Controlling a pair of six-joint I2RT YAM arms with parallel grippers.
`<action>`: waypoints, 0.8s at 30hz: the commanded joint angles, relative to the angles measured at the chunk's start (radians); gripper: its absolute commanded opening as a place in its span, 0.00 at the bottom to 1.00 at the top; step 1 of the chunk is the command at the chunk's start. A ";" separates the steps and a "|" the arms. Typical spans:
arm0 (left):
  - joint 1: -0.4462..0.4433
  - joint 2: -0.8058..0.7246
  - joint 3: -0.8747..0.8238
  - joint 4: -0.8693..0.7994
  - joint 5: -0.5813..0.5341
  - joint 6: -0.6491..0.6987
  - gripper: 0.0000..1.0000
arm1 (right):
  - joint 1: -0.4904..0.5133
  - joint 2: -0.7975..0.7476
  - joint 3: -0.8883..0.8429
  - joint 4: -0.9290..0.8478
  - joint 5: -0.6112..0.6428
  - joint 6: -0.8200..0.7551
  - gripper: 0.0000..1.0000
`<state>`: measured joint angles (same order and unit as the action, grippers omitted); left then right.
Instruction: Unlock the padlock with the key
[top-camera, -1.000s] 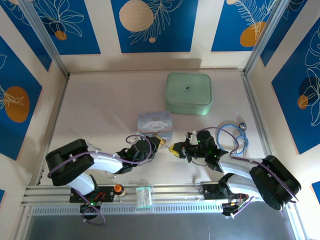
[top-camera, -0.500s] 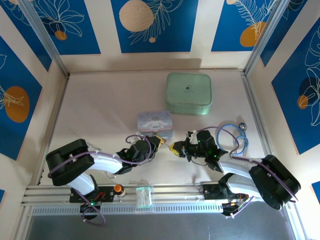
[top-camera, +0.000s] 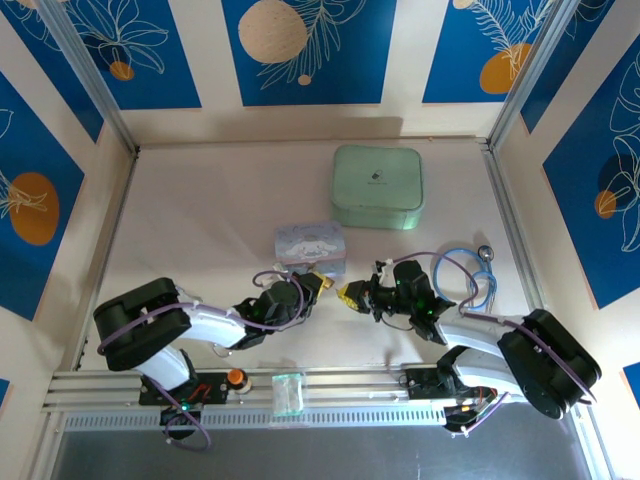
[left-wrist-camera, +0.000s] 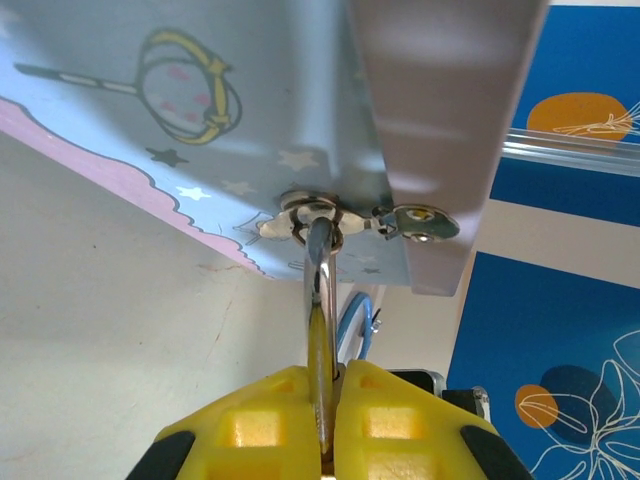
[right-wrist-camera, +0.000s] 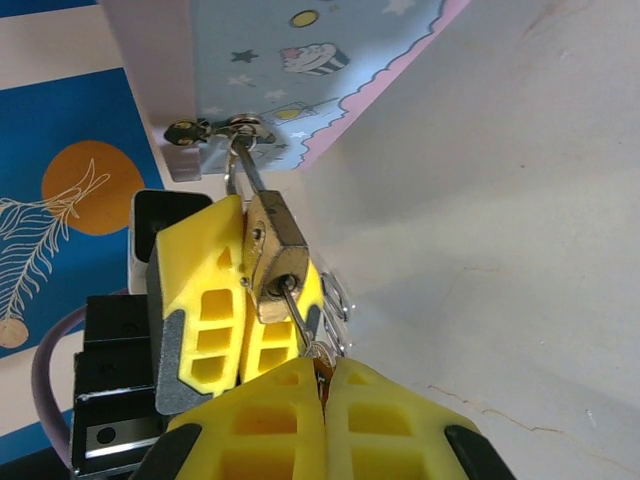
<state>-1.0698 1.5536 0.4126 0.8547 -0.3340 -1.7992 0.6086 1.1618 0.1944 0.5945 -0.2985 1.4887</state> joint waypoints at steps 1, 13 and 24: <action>-0.019 0.011 0.006 0.115 0.015 0.007 0.00 | 0.005 -0.013 0.005 -0.007 0.010 -0.021 0.00; -0.061 0.053 0.000 0.205 0.037 -0.012 0.00 | -0.036 0.096 0.019 0.123 -0.051 -0.008 0.00; -0.075 0.089 0.024 0.268 0.099 0.007 0.00 | -0.082 0.172 0.073 0.127 -0.189 -0.048 0.00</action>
<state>-1.1088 1.6413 0.3988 0.9901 -0.3408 -1.8015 0.5194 1.3190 0.2173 0.6880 -0.4629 1.4719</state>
